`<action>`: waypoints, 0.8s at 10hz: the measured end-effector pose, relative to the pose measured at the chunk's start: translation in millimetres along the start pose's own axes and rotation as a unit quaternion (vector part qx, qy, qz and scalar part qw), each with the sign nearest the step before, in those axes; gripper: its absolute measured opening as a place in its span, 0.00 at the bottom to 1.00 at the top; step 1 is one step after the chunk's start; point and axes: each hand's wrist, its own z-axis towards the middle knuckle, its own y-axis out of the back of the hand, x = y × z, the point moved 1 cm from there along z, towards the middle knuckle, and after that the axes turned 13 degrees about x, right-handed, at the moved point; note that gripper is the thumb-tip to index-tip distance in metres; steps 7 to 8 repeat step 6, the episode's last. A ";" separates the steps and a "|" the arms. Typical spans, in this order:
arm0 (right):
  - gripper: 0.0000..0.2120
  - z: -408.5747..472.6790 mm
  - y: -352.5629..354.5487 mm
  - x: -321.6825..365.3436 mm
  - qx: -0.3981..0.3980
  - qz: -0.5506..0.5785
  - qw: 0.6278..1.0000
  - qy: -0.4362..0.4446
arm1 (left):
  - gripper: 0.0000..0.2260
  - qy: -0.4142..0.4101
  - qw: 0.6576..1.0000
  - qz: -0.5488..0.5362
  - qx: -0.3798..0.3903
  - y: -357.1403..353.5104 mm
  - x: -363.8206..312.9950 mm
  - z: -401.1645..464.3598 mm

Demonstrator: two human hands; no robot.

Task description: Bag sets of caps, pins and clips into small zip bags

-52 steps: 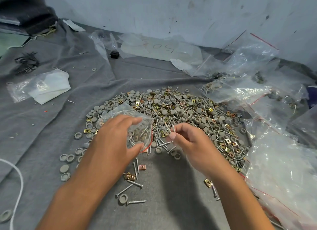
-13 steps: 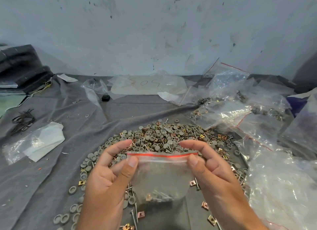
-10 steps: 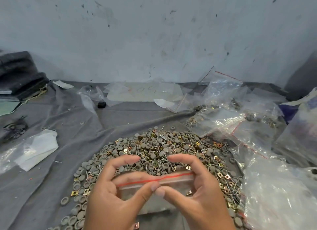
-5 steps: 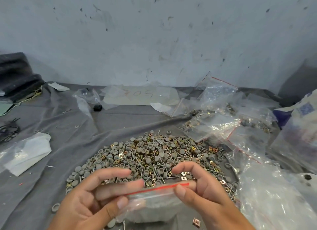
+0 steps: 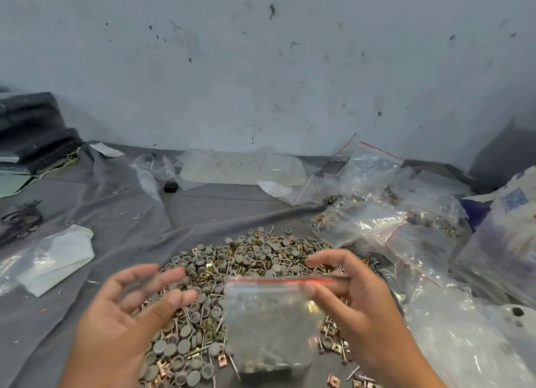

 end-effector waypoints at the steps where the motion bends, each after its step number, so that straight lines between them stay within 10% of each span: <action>1: 0.15 33.0 10.7 18.2 -0.034 -0.105 0.994 -0.001 | 0.21 0.010 0.999 -0.019 -0.041 4.7 2.3 0.9; 5: 0.11 129.5 170.4 6.5 -0.367 -0.016 0.926 -0.083 | 0.18 0.041 0.998 0.004 -0.047 0.1 5.6 3.4; 8: 0.14 97.0 177.8 -29.4 -0.303 -0.057 0.928 -0.208 | 0.17 0.047 0.997 0.006 -0.058 -1.1 4.8 4.9</action>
